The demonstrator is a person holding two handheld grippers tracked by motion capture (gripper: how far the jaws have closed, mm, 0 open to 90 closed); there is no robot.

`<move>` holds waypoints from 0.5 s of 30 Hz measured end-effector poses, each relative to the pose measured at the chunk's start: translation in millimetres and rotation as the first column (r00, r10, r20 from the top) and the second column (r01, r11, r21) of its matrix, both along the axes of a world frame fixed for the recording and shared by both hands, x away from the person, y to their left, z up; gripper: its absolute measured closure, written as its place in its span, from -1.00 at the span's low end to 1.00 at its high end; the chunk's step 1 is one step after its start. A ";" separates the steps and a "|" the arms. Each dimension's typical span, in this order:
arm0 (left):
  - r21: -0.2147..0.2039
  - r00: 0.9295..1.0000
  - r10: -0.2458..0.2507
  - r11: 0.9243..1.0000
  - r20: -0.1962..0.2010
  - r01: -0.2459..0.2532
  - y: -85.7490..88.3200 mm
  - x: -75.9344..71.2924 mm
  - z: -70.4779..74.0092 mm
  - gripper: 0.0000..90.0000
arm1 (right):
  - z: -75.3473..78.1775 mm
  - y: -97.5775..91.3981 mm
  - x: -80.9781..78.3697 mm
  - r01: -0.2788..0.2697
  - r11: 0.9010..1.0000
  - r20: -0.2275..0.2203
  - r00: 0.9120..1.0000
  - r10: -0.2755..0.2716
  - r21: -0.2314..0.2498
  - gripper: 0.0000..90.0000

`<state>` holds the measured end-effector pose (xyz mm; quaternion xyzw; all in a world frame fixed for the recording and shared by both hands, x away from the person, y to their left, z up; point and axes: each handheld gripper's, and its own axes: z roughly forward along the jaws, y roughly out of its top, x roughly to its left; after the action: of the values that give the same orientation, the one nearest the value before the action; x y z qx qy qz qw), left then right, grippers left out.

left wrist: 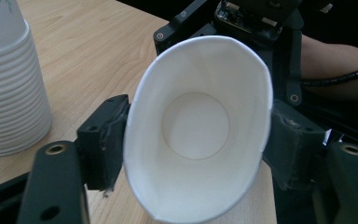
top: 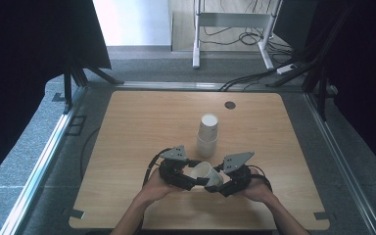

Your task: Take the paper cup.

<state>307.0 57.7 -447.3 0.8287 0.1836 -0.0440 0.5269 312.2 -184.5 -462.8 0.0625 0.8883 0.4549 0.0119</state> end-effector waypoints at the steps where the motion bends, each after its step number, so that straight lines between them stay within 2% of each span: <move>1: 0.006 1.000 0.000 1.000 0.004 0.000 -0.7 -0.2 0.2 -0.29 | -0.7 0.1 0.1 0.003 1.000 0.000 1.000 -0.003 -0.005 -0.20; 5: 0.034 1.000 0.004 0.999 0.022 -0.005 -4.9 -0.9 2.5 -0.25 | -3.4 0.9 0.8 0.010 1.000 -0.004 1.000 -0.010 -0.020 -0.27; 7: 0.044 1.000 0.008 0.999 0.029 -0.009 -6.2 -1.1 4.4 -0.23 | -3.9 2.2 1.3 0.019 0.999 -0.018 1.000 -0.019 -0.033 -0.44; 11: 0.072 0.998 0.017 0.997 0.052 -0.021 -9.2 -2.7 9.5 -0.23 | -3.4 3.8 -0.9 0.055 0.996 -0.007 0.998 -0.056 -0.063 -0.71; 15: 0.115 0.996 0.024 0.993 0.082 -0.034 -9.5 -3.9 13.7 -0.23 | -2.2 -2.3 -3.1 0.095 0.990 0.025 0.995 -0.093 -0.100 -0.73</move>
<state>303.1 48.3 -433.6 0.8562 0.1767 0.0077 0.4854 309.1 -186.9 -465.0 0.0990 0.9061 0.4088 0.0456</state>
